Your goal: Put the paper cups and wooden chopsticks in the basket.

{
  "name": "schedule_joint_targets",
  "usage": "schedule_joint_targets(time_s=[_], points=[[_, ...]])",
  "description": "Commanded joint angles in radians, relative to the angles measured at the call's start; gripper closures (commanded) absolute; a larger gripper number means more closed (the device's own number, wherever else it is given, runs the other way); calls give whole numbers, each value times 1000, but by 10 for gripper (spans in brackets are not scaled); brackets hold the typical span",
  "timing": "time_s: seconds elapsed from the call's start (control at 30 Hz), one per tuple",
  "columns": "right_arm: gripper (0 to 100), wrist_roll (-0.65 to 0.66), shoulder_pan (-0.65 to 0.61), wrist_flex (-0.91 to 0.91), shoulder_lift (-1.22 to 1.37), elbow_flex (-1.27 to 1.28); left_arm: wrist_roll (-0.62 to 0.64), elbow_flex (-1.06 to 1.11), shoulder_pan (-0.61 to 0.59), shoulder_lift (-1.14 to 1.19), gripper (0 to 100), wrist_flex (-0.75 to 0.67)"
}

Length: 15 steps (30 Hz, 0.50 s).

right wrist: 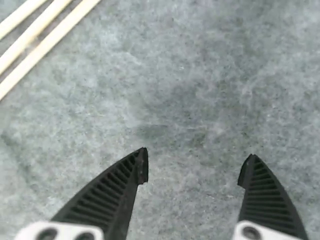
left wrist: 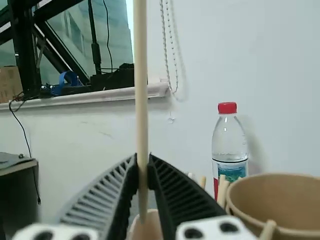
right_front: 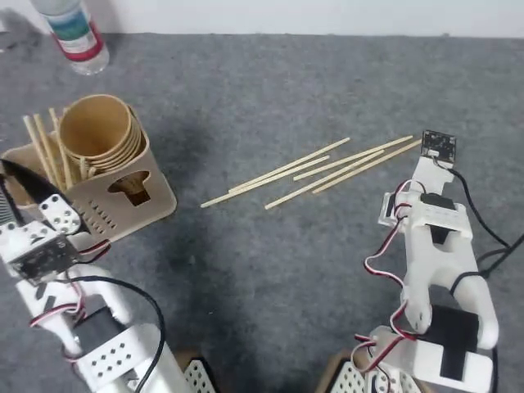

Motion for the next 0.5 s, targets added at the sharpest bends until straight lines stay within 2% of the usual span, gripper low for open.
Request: schedule_joint_targets(time_s=[0.0,0.2,0.47], points=[[700,15,-10,-16,-41,-2,51,-4,-3,-8,987,-18],[700,15,-10,-16,-41,-2,52,-7,46,-15,925,74],[700,15,-10,-16,-41,-2,44,-8,46,-15,920,78]])
